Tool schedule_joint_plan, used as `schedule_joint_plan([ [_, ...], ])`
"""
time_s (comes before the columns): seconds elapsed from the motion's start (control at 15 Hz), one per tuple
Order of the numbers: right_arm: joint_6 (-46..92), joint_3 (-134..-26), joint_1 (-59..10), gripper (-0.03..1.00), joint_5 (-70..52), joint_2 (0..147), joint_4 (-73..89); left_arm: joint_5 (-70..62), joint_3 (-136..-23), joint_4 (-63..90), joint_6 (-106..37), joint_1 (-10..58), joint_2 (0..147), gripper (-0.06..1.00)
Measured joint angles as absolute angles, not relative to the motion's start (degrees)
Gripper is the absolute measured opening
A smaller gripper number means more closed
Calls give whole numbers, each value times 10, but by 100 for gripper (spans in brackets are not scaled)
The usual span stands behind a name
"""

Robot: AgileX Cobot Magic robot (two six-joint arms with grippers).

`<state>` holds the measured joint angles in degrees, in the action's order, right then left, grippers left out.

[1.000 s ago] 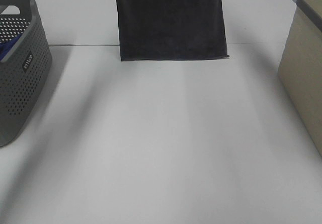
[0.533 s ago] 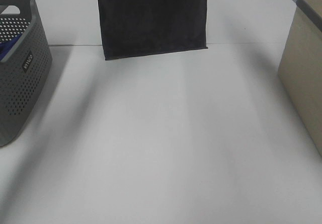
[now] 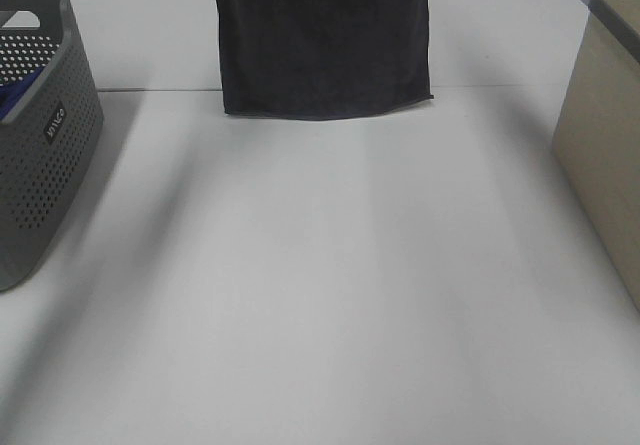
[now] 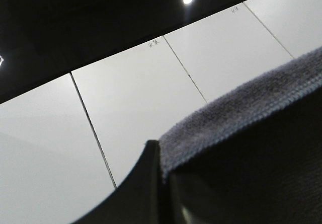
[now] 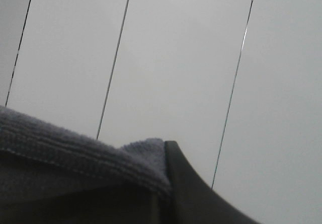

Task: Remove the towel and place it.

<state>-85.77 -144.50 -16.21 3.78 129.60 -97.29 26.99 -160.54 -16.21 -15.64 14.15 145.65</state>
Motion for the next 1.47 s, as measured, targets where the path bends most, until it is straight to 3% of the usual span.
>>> schedule_joint_plan([
  [1.0, -858, -1445, -162, 1, 39, 1297, -968, 244, -1605, -189, -158, 142, 1450, 0],
  [1.47, -954, -1312, -162, 1, 104, 1266, -986, -65, -1605, -246, 44, 158, 1435, 0],
])
